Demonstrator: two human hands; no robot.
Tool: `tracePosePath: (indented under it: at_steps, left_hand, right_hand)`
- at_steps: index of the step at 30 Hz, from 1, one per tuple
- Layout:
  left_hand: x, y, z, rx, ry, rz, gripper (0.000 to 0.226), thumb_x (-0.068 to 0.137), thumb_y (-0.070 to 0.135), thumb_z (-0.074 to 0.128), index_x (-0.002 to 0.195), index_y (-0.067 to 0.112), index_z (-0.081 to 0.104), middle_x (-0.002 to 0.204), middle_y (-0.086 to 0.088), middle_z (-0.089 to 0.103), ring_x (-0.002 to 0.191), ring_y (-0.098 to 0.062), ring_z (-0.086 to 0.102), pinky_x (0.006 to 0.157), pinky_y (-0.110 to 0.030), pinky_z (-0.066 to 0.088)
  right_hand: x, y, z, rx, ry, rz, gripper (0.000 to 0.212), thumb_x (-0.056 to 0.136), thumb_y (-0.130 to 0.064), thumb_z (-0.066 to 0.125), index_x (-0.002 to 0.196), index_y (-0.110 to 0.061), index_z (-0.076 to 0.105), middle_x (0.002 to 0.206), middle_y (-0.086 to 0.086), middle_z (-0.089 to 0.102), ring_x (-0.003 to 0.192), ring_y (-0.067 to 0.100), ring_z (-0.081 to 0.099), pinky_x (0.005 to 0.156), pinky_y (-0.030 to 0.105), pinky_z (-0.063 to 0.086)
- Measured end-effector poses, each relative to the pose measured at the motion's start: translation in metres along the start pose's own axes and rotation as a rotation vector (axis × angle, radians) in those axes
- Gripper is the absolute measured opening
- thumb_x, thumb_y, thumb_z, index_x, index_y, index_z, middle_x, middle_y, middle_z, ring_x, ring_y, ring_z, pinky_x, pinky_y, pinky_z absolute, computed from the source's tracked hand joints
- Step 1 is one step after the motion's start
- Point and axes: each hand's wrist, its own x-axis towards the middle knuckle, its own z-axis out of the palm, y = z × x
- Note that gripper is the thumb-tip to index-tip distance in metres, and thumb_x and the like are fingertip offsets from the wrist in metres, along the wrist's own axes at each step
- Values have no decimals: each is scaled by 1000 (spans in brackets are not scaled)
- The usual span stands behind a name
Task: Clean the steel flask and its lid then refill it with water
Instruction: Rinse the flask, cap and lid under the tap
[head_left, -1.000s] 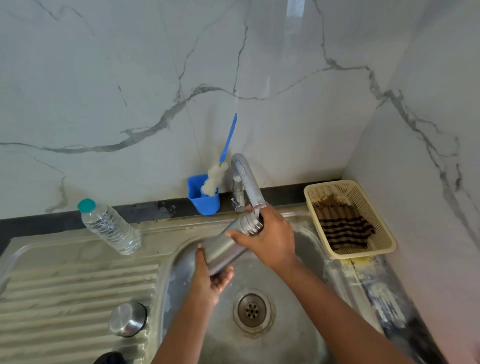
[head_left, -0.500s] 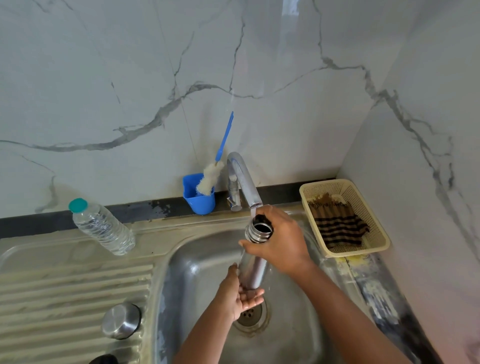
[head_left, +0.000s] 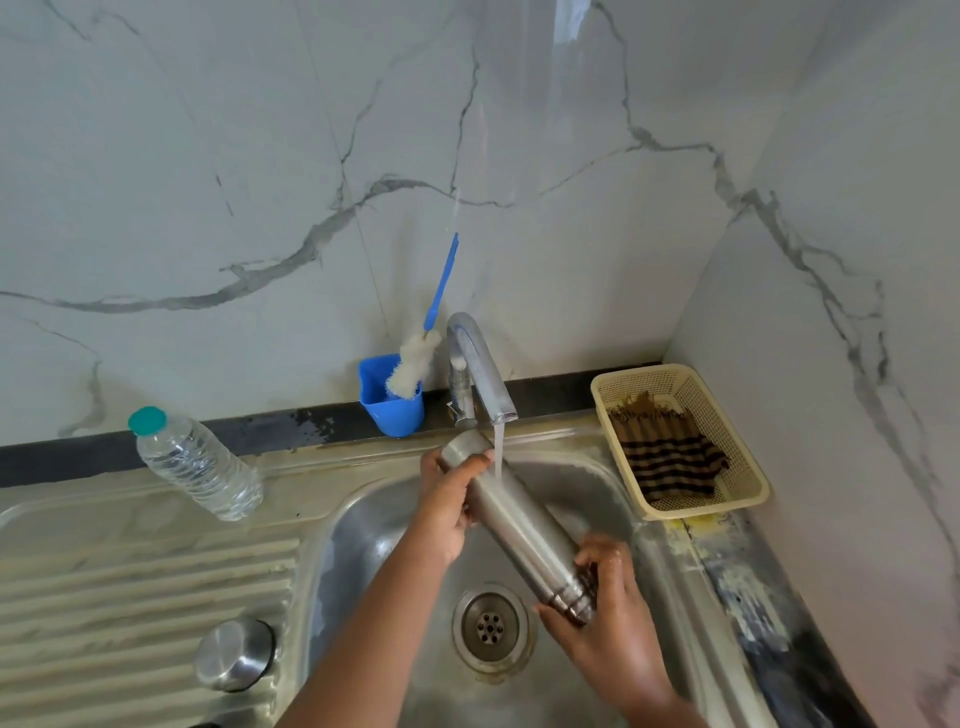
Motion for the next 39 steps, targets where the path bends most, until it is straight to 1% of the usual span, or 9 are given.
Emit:
tracePosePath:
  at_steps: [4, 10, 14, 18, 21, 24, 28, 32, 39]
  left_hand:
    - [-7, 0, 16, 235, -111, 132, 75, 60, 3, 90, 115, 35, 51, 121, -10, 57, 105, -29, 62, 78, -38, 54]
    - [-25, 3, 21, 535, -240, 347, 91, 54, 1, 91, 126, 42, 52, 123, 7, 60, 111, -11, 60, 84, -29, 57]
    - [-33, 10, 6, 714, -169, 515, 87, 49, 15, 93, 122, 43, 54, 123, 9, 52, 115, -12, 55, 95, -35, 53]
    - [-40, 20, -17, 755, -52, 707, 85, 54, 8, 93, 116, 48, 50, 122, 7, 50, 115, -7, 53, 90, -12, 43]
    - [-46, 28, -37, 668, 76, 765, 82, 53, 8, 94, 111, 48, 51, 124, 8, 51, 114, -8, 53, 91, -19, 45]
    - [-52, 36, -58, 374, 197, 667, 80, 53, 6, 94, 113, 43, 54, 124, 8, 54, 112, -15, 57, 90, -37, 53]
    - [-63, 30, -77, -78, 274, 509, 75, 52, 18, 90, 114, 38, 52, 130, 12, 53, 123, -13, 53, 98, -40, 48]
    - [-66, 5, -87, -325, 346, 258, 71, 69, 20, 82, 128, 23, 42, 131, -13, 54, 110, -29, 62, 85, -43, 54]
    - [-68, -51, -81, -143, 240, -101, 47, 82, 53, 67, 114, 20, 57, 110, -19, 65, 94, -34, 69, 71, -49, 61]
  right_hand:
    - [-4, 15, 12, -57, -125, 241, 75, 65, -35, 87, 111, -41, 29, 115, -21, 41, 87, 2, 59, 65, 16, 45]
    - [19, 24, 36, -3, -241, 342, 79, 70, -20, 82, 123, -43, 28, 119, -16, 53, 102, 2, 59, 84, 29, 55]
    - [46, 4, 50, 11, -331, 329, 65, 77, -16, 79, 123, -33, 37, 115, -11, 55, 95, 2, 60, 76, 14, 48]
    - [80, -19, 62, 31, -434, 310, 57, 74, -13, 80, 116, -29, 45, 107, -8, 58, 89, 9, 63, 77, 24, 52]
    - [105, -34, 67, 98, -498, 317, 49, 72, -4, 80, 110, -22, 56, 100, -5, 62, 95, 15, 61, 79, 27, 54]
    - [125, -40, 61, 211, -531, 382, 56, 71, 1, 79, 115, -24, 56, 102, -5, 63, 102, 19, 62, 85, 32, 54]
    - [131, -39, 40, 611, -546, 615, 62, 77, 8, 67, 127, -26, 52, 109, 6, 62, 104, 27, 61, 89, 45, 54]
    - [128, -44, 20, 1031, -455, 611, 62, 70, 12, 70, 122, -19, 58, 106, 17, 60, 87, 28, 66, 81, 42, 57]
    - [120, -64, -6, 1005, -298, 449, 70, 58, 0, 82, 119, -28, 64, 126, 13, 57, 108, 34, 61, 87, 52, 56]
